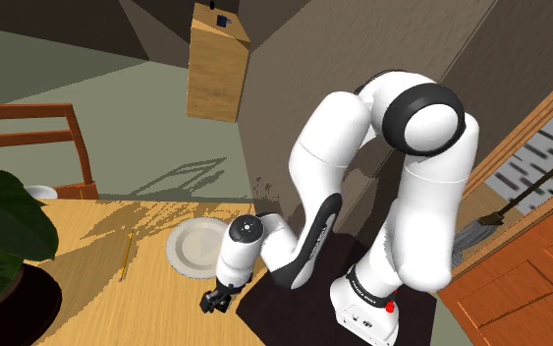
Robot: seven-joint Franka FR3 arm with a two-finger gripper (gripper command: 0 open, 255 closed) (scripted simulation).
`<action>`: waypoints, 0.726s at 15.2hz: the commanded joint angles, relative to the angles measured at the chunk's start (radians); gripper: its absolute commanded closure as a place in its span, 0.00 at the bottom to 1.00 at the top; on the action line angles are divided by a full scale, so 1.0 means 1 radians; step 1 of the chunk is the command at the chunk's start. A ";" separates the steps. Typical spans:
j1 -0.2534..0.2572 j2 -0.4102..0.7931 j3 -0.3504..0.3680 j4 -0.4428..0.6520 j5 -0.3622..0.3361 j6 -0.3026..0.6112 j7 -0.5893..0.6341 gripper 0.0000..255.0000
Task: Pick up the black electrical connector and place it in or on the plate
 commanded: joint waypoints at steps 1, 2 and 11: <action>0.045 0.039 -0.053 0.020 -0.041 0.025 0.034 0.00; 0.065 0.057 -0.076 0.028 -0.056 0.038 0.049 0.00; 0.077 0.067 -0.089 0.033 -0.063 0.045 0.056 1.00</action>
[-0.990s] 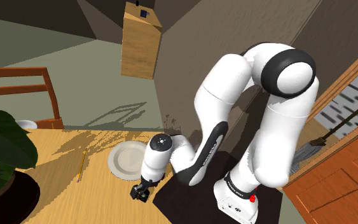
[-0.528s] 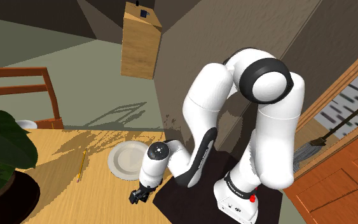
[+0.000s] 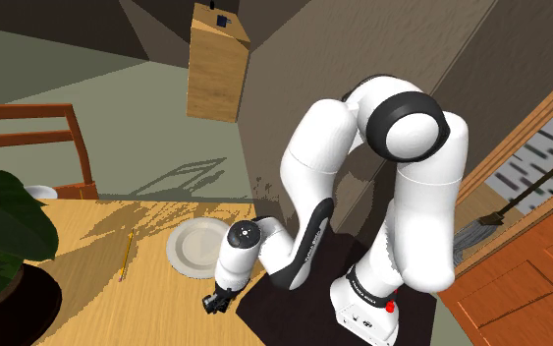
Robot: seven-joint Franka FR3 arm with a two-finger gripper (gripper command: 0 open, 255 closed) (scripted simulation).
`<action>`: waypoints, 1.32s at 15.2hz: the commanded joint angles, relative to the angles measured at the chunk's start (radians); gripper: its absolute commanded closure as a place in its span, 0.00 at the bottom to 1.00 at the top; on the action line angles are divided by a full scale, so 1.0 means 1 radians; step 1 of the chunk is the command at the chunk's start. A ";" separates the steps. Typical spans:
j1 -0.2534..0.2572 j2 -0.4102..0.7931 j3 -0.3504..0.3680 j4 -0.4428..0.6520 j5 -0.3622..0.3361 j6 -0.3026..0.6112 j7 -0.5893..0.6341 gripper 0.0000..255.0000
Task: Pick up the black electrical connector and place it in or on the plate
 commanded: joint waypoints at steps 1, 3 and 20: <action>0.000 0.000 0.000 0.000 0.000 0.000 0.000 1.00; 0.000 0.000 0.000 0.000 0.000 0.000 0.000 1.00; -0.237 -0.196 0.282 -0.084 0.234 -0.131 -0.195 1.00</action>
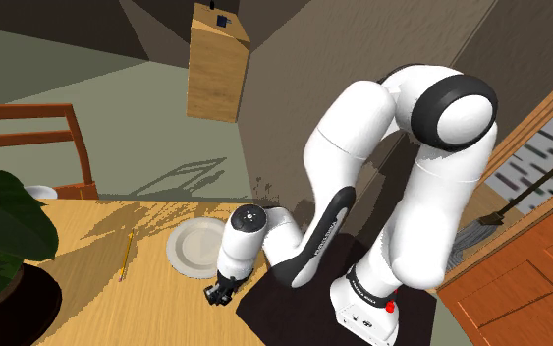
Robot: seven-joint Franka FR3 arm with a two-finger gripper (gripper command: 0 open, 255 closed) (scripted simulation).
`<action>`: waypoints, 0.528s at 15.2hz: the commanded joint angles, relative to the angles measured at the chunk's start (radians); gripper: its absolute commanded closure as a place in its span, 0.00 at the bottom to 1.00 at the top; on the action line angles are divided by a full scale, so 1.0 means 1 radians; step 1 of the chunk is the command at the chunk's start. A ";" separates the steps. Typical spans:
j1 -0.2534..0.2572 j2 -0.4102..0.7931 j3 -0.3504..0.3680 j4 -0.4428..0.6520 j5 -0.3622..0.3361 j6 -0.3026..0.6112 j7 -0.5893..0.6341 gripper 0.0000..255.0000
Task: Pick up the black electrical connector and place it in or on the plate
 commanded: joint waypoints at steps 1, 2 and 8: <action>-0.043 -0.039 0.057 -0.016 0.060 -0.022 -0.044 1.00; -0.064 -0.058 0.086 -0.022 0.093 -0.034 -0.069 1.00; -0.163 -0.109 0.156 -0.007 0.214 -0.091 -0.218 1.00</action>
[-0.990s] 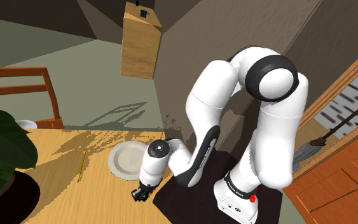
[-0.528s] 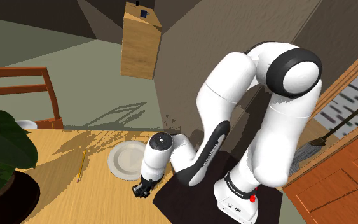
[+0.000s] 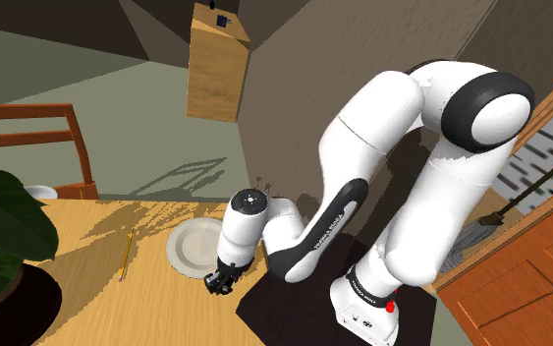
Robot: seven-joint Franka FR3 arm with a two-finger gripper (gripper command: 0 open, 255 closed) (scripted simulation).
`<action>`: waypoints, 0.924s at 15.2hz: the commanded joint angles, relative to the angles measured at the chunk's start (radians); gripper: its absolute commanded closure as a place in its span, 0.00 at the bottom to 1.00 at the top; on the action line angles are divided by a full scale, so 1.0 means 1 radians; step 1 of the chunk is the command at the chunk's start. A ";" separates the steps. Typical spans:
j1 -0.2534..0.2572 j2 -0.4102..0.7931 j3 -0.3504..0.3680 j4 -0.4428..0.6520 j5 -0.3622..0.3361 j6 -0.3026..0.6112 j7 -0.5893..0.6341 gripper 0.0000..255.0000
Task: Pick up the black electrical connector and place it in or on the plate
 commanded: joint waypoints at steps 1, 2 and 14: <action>-0.034 0.013 -0.016 0.030 0.001 -0.018 -0.054 1.00; -0.049 0.025 -0.028 0.050 -0.004 -0.028 -0.079 1.00; -0.186 0.206 -0.134 0.367 -0.038 -0.177 -0.329 1.00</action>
